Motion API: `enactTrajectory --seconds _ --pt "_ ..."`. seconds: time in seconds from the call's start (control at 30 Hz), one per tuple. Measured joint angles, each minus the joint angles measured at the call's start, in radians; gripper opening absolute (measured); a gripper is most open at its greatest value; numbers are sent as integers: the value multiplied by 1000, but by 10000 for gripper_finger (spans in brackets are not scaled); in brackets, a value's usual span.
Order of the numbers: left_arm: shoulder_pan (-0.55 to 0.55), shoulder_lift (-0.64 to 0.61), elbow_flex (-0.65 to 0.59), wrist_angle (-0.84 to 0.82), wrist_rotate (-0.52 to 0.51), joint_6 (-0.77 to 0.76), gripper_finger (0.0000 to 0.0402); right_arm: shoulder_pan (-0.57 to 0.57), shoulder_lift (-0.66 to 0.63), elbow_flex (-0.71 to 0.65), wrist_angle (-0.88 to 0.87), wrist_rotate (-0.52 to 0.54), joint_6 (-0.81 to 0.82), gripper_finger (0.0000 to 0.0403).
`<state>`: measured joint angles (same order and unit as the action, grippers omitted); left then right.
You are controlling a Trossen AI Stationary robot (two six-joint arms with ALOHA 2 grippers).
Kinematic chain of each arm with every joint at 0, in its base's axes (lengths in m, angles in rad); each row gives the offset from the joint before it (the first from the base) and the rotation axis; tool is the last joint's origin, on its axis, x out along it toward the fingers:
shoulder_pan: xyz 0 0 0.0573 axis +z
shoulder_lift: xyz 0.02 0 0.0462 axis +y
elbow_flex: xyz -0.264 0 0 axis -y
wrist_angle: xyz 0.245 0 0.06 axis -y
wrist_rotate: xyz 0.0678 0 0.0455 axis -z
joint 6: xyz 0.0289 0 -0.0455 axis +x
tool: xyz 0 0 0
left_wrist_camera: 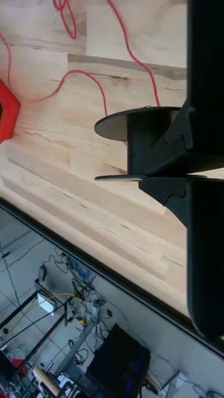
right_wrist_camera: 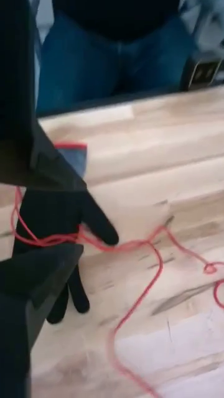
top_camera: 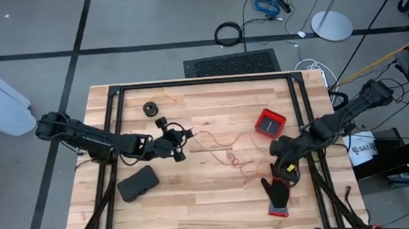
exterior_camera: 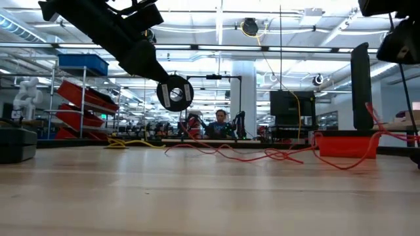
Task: Coil cords
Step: Uncoil the red wire from the black spool
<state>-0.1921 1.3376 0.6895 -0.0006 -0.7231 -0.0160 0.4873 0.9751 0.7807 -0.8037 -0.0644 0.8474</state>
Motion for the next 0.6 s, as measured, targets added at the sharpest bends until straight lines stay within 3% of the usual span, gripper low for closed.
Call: enactTrajectory --seconds 0.13,0.33,0.6 --pt "0 0 0 0 0 -3 0 6 79 0 26 111 -51 172" --pt "0 0 0 0 0 -4 0 4 226 0 180 333 -254 166" --pt "0 0 0 0 0 -4 0 -59 466 1 412 352 -506 144"
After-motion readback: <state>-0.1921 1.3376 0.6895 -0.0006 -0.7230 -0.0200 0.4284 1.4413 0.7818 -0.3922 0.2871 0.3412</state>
